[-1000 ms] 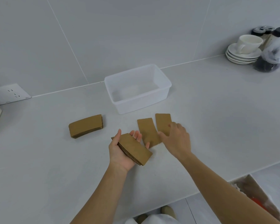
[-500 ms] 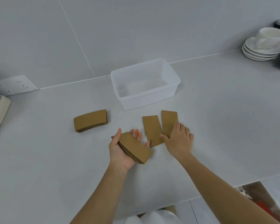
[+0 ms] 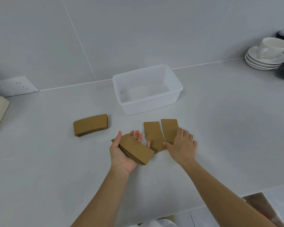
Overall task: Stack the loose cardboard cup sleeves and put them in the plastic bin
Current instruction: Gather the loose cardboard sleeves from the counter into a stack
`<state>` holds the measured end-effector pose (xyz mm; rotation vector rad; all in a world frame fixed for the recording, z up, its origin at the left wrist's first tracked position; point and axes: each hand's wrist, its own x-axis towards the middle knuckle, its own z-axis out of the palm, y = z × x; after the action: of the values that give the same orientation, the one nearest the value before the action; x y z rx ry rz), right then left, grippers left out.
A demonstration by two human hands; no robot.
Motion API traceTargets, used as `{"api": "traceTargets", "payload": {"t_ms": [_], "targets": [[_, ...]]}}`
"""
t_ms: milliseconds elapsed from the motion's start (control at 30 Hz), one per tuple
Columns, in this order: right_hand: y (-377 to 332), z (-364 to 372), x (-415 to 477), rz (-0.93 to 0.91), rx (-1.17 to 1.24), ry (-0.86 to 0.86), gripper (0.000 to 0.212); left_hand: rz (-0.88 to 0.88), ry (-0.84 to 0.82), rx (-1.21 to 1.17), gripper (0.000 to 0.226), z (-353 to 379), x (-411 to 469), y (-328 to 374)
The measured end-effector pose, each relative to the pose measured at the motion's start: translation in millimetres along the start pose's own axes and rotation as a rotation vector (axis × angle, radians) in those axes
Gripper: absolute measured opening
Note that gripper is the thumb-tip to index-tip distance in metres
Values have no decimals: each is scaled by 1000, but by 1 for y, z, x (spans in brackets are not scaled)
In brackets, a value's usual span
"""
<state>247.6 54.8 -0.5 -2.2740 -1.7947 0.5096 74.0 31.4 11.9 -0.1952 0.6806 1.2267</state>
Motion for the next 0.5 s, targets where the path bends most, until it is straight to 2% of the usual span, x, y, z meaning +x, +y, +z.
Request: {"api": "traceTargets", "payload": {"t_ms": [133, 267, 500], "targets": [[1, -3, 2, 12, -12, 12, 54, 3, -1, -11, 53, -2, 0, 2], [1, -4, 3, 13, 2, 22, 54, -4, 7, -17, 56, -3, 1, 3], [-8, -22, 7, 36, 355, -40, 64, -17, -11, -2, 63, -1, 2, 6]]}}
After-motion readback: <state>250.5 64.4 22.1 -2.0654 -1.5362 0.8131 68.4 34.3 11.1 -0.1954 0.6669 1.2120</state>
